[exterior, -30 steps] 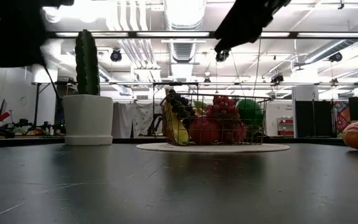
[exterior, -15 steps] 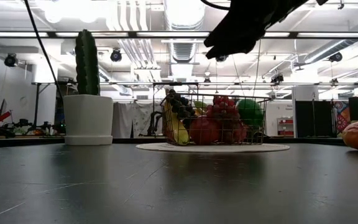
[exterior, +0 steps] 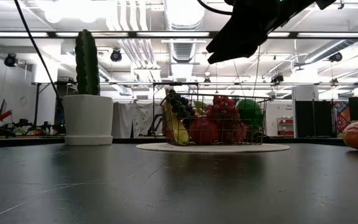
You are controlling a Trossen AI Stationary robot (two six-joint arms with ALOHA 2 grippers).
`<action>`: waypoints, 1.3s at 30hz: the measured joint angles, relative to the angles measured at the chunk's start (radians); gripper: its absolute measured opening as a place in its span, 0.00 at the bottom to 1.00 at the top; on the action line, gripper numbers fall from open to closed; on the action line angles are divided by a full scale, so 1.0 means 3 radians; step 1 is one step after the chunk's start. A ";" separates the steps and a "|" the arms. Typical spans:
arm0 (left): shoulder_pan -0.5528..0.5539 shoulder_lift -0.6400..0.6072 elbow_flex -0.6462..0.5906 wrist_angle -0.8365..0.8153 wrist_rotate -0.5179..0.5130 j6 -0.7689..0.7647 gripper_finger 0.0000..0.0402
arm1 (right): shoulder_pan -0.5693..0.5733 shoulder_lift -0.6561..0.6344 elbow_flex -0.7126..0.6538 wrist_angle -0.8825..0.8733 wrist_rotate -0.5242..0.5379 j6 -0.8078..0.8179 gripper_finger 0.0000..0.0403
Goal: Build produce basket
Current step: Put the pink peach into the wire basket
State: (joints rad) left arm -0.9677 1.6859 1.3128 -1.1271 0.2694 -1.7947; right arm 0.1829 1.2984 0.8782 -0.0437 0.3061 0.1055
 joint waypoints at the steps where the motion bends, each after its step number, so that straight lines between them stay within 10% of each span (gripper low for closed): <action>1: -0.0014 0.0001 -0.0044 0.0053 -0.0007 -0.0005 0.81 | 0.0000 0.0000 0.0002 0.0000 0.0000 0.0000 0.81; 17: -0.0044 -0.0004 -0.0524 0.0518 -0.0134 0.0027 0.81 | 0.0000 -0.0001 0.0006 -0.0011 0.0000 0.0023 0.81; 25: -0.0044 -0.0011 -0.0495 0.0530 -0.0391 0.0159 0.61 | 0.0001 -0.0003 0.0006 -0.0011 0.0000 0.0019 0.81; 33: 0.0070 -0.0243 -0.0241 0.0594 -0.2825 0.0858 0.58 | 0.0115 -0.0010 -0.0053 0.0250 -0.0010 -0.0365 0.81; 39: 0.0351 -0.0537 -0.0290 0.1793 -0.4361 0.3126 0.59 | 0.0268 -0.0011 -0.0459 0.1578 -0.0672 -0.0785 0.81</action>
State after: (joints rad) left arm -0.8625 1.5249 1.2259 -0.5892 -1.0389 -0.8568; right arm 0.2634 1.2949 0.7406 0.4299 0.1047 -0.1299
